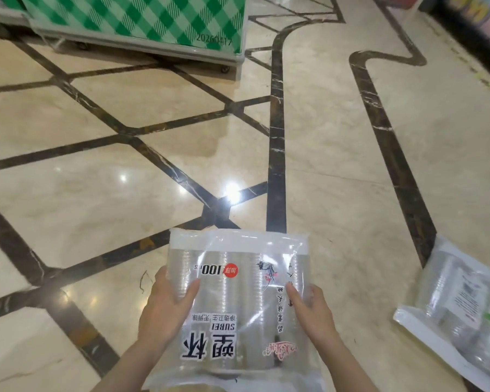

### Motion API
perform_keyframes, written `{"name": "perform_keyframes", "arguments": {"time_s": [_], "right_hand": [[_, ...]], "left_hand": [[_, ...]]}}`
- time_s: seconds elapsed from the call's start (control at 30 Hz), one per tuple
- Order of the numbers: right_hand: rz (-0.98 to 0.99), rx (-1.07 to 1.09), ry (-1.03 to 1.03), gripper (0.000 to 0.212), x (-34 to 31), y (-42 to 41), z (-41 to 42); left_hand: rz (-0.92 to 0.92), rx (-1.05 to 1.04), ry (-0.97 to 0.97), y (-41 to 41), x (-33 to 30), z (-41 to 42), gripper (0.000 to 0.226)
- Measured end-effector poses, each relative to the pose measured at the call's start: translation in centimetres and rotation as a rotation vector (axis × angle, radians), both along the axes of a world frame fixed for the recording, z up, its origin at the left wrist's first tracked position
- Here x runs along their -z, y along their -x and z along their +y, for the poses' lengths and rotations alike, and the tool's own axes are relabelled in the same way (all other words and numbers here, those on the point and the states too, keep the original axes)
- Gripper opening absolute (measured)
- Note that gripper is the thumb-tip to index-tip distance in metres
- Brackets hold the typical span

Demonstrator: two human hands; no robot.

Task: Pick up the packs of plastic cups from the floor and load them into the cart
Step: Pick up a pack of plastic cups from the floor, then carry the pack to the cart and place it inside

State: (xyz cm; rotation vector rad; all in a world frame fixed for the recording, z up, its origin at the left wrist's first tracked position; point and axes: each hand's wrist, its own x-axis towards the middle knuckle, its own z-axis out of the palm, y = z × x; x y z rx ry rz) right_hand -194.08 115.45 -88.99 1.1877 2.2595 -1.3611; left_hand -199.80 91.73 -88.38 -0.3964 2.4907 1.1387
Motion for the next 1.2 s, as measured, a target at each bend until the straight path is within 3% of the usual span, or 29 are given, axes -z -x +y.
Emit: {"name": "perform_keyframes", "arguments": {"time_s": [0.27,0.53,0.67,0.83,1.07,1.2], "right_hand": [[0.274,0.066,-0.056,0.067,-19.5,0.3,2.1],[0.486,0.113,-0.118,0.069,-48.3,-3.9,3.1],[0.609,0.141,-0.162,0.046,-63.8,-7.8,2.9],[0.717,0.175,-0.215,0.061,-80.6,-14.7,1.2],[0.842,0.265,-0.372,0.063,-94.3,-26.6,-1.5],[0.921,0.318,-0.469,0.061,-98.4,-34.3,-4.3]], "left_hand": [[0.287,0.076,-0.023,1.6,-18.7,2.1,0.079],[0.487,0.103,-0.119,-2.1,-48.5,3.4,0.078],[0.596,0.125,-0.148,-5.7,-64.2,3.3,0.08],[0.687,0.173,-0.175,-11.9,-80.1,1.7,0.082],[0.848,0.285,-0.253,-20.4,-92.8,-0.2,0.091],[0.949,0.327,-0.308,-25.7,-96.6,-1.1,0.074]]}}
